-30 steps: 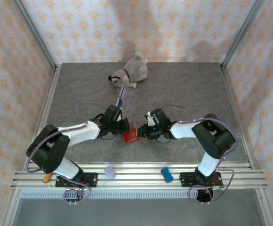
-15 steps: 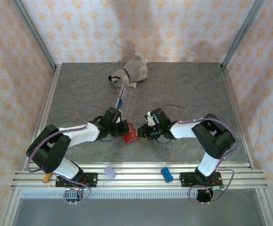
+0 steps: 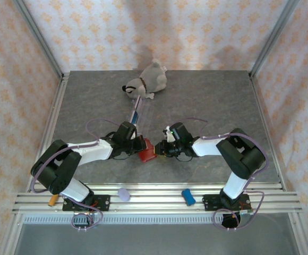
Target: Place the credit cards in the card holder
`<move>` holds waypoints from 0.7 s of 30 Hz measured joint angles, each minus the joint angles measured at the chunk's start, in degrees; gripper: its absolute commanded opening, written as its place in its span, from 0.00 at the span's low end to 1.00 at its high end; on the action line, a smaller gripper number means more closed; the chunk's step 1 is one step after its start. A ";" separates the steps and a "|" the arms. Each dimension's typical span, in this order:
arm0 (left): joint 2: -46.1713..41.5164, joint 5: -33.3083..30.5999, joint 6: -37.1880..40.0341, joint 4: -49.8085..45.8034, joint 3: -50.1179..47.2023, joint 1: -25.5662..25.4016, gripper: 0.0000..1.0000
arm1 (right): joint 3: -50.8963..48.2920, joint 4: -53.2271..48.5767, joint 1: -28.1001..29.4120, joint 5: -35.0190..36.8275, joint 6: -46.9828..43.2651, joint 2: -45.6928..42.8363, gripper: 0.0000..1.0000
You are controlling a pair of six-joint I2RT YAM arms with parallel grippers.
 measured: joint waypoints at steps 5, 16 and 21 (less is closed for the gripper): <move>0.00 -0.02 -0.22 0.42 -0.48 0.09 0.00 | 0.11 -0.20 0.07 0.04 -0.02 0.00 0.25; -0.07 0.00 -0.87 3.08 -2.10 0.15 0.00 | 0.74 -1.51 0.09 0.24 -0.42 -0.02 0.25; -0.04 0.11 -0.90 3.93 -2.45 0.15 0.00 | 2.69 -7.63 0.15 2.14 -0.87 -2.40 0.24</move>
